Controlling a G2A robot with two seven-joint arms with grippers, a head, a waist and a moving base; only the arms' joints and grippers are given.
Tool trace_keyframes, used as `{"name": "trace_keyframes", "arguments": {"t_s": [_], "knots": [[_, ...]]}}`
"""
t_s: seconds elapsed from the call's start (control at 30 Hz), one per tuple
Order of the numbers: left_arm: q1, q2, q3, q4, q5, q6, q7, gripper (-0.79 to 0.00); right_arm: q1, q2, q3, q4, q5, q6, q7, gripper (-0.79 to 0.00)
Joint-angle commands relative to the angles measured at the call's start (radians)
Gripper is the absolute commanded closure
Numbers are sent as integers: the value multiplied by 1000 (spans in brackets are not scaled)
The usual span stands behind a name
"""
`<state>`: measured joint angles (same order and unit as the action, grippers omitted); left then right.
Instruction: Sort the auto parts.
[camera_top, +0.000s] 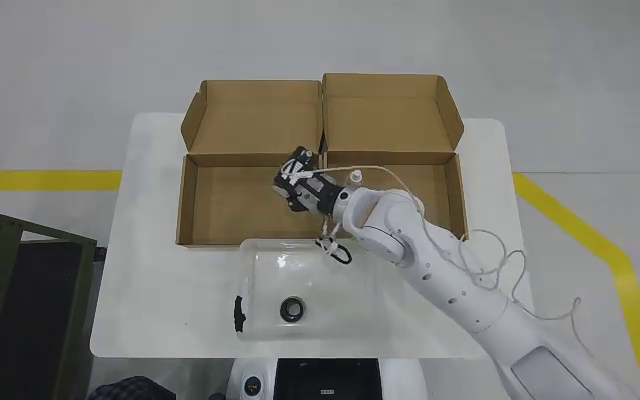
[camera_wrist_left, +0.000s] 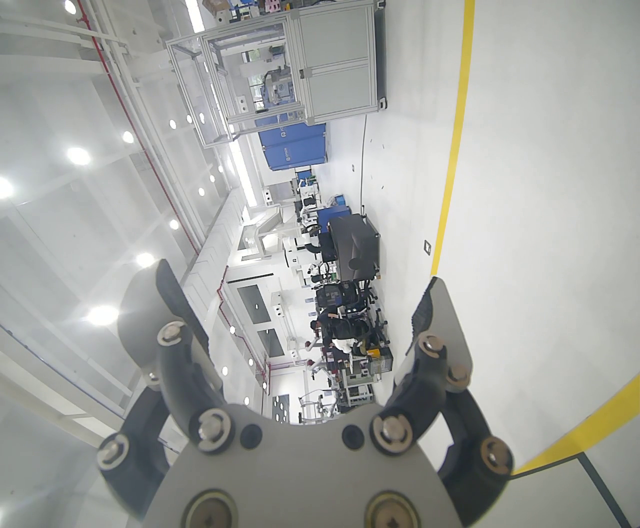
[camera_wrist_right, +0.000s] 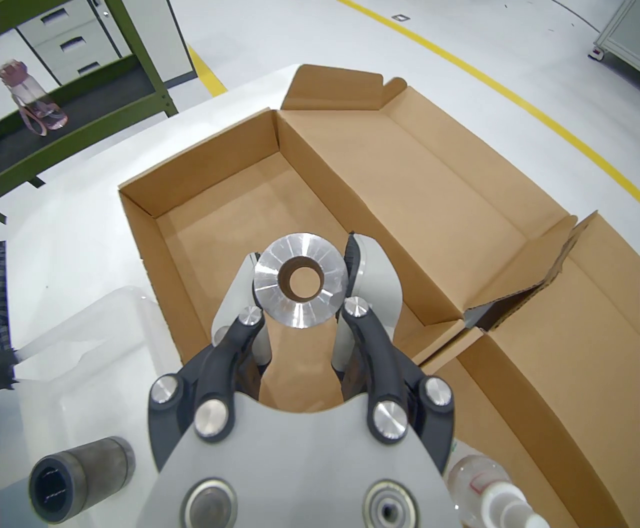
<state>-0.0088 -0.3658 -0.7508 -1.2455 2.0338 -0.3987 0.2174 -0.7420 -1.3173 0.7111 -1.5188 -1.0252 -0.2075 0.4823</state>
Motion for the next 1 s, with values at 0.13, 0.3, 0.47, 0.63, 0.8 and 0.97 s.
{"name": "trace_keyframes", "arguments": {"t_s": [0.13, 0.3, 0.47, 0.63, 0.8, 0.97], "knots": [[0, 0, 0, 0, 0, 0, 0, -785, 56, -35, -47, 110, -1, 26, 19, 0], [0, 0, 0, 0, 0, 0, 0, -785, 86, -64, -82, 185, -4, 34, 26, 0], [0, 0, 0, 0, 0, 0, 0, -785, 104, -90, -107, 247, -6, 43, 30, 0], [0, 0, 0, 0, 0, 0, 0, -785, 123, -114, -125, 308, -16, 57, 35, 0], [0, 0, 0, 0, 0, 0, 0, -785, 132, -134, -134, 345, -21, 64, 34, -105], [0, 0, 0, 0, 0, 0, 0, -785, 138, -149, -135, 370, -30, 65, 38, -296]]}}
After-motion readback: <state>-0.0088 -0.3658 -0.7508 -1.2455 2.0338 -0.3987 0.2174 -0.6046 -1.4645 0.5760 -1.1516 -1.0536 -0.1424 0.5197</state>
